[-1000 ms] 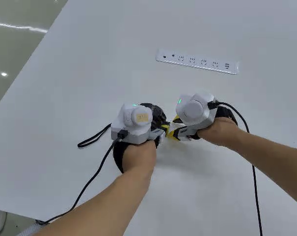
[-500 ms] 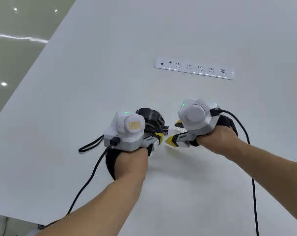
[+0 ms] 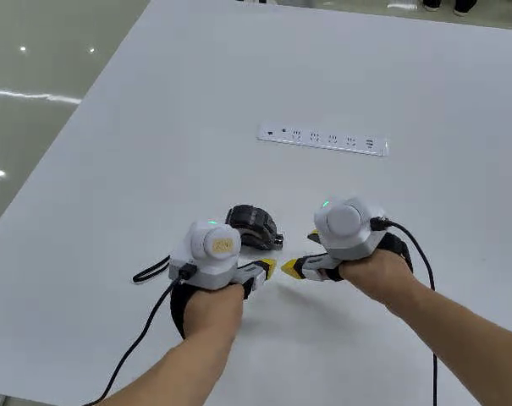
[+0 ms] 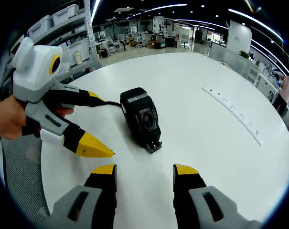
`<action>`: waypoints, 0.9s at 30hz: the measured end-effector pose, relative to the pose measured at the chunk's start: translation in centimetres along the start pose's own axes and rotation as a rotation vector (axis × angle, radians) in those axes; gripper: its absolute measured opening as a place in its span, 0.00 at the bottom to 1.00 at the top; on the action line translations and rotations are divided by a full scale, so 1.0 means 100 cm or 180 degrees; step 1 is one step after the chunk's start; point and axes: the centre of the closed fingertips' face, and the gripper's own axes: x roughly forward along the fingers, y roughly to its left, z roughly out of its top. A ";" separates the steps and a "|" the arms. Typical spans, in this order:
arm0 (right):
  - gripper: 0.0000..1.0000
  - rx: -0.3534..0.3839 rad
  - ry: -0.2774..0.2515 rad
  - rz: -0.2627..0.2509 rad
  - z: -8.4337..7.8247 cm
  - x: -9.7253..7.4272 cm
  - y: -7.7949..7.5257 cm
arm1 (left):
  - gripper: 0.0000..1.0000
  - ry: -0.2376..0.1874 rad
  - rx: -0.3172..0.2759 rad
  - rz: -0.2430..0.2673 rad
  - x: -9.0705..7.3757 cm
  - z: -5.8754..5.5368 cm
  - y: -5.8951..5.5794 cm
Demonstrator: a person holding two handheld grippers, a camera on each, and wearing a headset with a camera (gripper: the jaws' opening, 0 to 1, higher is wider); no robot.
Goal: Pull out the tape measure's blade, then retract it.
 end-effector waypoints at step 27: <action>0.65 0.0703 -0.0351 -0.0339 -0.015 -0.061 0.027 | 0.94 -0.0021 0.0102 -0.0130 -0.050 -0.015 0.002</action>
